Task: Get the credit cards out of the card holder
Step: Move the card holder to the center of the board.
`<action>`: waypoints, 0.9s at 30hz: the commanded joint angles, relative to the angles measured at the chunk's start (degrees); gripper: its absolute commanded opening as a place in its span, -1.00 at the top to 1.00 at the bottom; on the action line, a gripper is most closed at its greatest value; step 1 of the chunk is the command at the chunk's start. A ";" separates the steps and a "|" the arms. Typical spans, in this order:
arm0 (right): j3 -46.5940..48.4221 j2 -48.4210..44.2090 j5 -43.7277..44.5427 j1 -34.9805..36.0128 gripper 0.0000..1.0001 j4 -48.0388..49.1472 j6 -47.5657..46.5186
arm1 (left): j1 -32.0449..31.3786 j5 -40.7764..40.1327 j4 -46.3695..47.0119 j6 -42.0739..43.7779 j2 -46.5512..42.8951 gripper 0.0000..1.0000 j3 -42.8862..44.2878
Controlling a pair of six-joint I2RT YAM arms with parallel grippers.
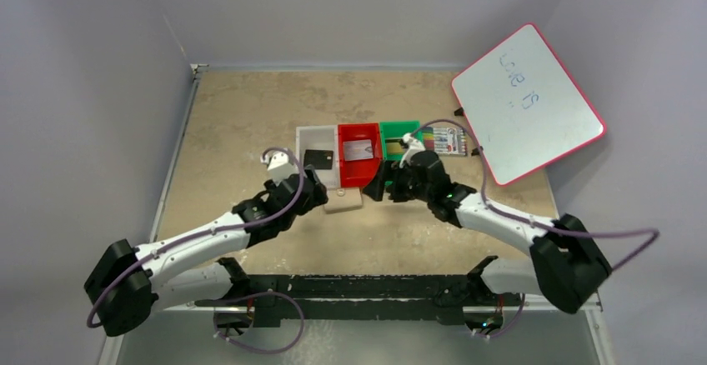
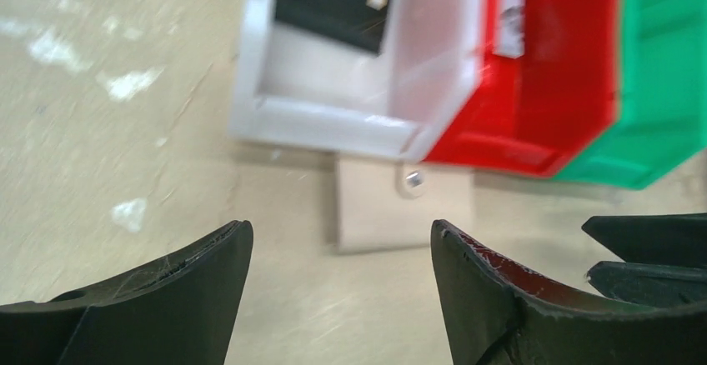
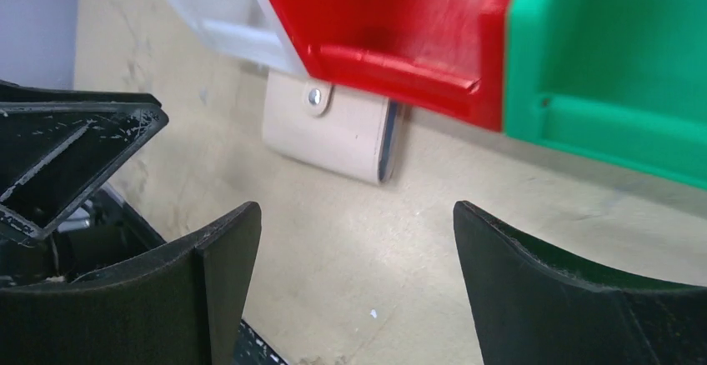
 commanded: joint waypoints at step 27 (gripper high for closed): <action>9.64 23.39 3.47 10.24 0.02 11.04 5.77 | 0.25 13.75 29.89 -3.63 16.62 0.09 -11.18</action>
